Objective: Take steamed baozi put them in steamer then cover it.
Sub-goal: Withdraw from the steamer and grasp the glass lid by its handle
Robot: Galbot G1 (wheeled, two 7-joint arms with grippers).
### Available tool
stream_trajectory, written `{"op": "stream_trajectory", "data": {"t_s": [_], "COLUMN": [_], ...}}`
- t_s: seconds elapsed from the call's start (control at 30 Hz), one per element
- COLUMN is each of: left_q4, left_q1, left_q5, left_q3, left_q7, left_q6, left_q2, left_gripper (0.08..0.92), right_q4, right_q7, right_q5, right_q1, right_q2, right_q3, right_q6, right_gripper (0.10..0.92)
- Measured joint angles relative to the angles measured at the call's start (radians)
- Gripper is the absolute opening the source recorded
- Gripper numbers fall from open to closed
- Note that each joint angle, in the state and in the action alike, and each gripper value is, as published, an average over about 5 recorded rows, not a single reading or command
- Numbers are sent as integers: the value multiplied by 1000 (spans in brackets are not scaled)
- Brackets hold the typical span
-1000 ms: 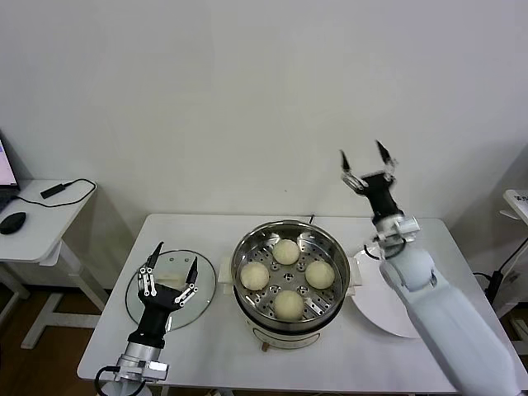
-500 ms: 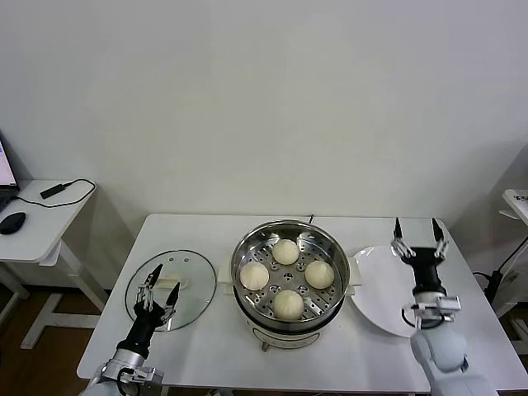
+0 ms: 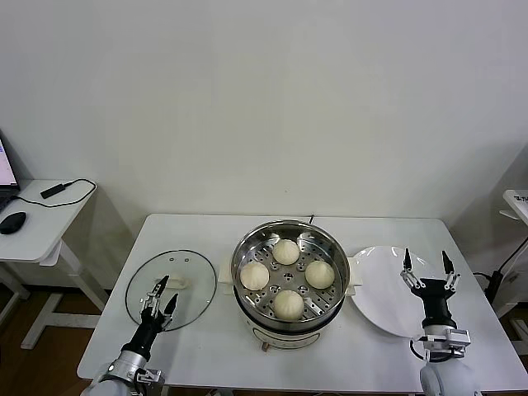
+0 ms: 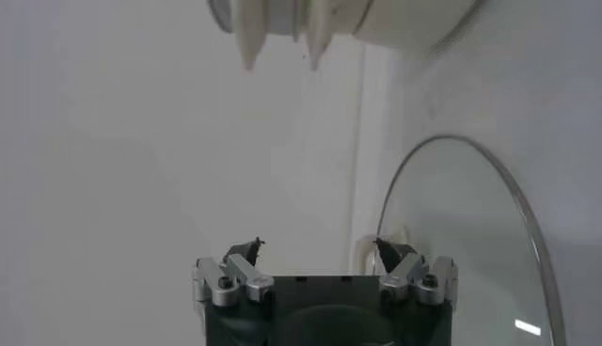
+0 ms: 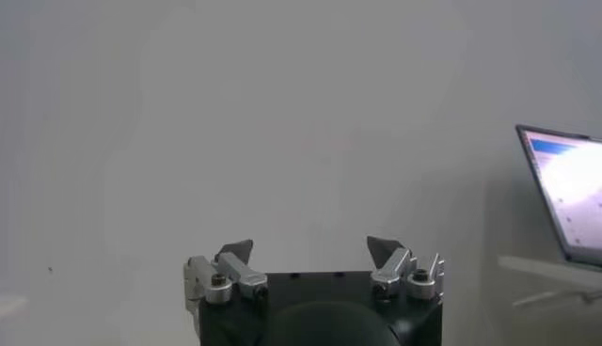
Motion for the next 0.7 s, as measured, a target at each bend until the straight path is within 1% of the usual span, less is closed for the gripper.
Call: {"op": "stream_trajectory", "data": {"t_s": [0.23, 0.7], "left_q4": [41, 127], "left_q1": [-41, -125], "left_q5": [52, 99], "left_q3": [7, 26], "left_q7": [-23, -37], "left_q6": [19, 53], "left_q2": [-4, -14], "left_gripper": [823, 823], "right_q4": [-7, -15], "right_q7": [-4, -5], "right_q5": [-14, -38], "right_q1": [-21, -38], "right_q2": [11, 13], "right_q3": [9, 19], "right_q6": [3, 1], "right_gripper": [823, 823]}}
